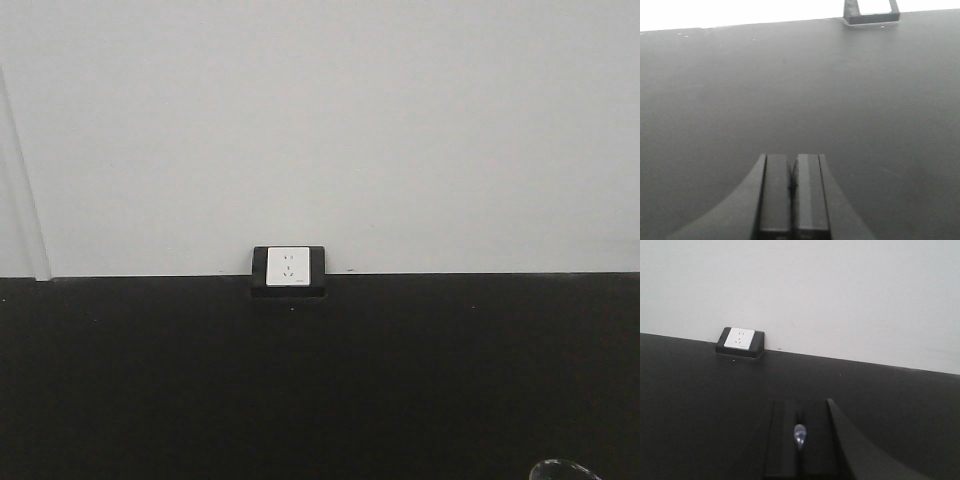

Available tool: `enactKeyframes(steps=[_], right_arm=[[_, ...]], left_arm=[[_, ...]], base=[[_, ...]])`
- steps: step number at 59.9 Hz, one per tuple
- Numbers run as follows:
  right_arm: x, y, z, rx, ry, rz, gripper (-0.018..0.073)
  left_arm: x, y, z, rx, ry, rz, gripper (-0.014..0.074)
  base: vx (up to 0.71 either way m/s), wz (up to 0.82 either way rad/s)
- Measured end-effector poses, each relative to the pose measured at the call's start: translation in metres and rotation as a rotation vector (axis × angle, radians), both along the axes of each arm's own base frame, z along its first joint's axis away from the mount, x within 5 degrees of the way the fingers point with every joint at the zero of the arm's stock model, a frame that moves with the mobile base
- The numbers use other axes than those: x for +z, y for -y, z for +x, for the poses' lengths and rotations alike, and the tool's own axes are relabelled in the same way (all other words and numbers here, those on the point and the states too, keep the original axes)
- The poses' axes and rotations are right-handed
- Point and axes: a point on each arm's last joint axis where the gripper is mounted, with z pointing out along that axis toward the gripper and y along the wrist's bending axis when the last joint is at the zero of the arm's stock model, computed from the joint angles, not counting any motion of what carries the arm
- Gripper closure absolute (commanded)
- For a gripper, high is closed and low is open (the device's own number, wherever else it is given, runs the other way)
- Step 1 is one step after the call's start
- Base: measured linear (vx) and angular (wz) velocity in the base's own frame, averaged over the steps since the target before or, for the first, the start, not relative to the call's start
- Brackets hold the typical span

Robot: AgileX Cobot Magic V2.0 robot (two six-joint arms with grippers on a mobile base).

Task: Grab transparent chemical and place on left bench
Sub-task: 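Drive the base to the bench with white bins, holding the pipette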

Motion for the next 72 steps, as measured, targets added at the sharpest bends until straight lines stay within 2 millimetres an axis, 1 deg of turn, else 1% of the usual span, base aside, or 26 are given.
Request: enactKeyframes(steps=[43,72], right_arm=[[0.0001,0.0,0.0,-0.001,0.001,0.0,0.0564],[0.0001,0.0,0.0,-0.001,0.001,0.0,0.0564]], left_arm=[[0.0,0.0,0.0,0.0,0.0,0.0,0.06],[0.0,0.0,0.0,0.0,0.0,0.0,0.06]], base=[[-0.2,-0.19],[-0.35,0.1]])
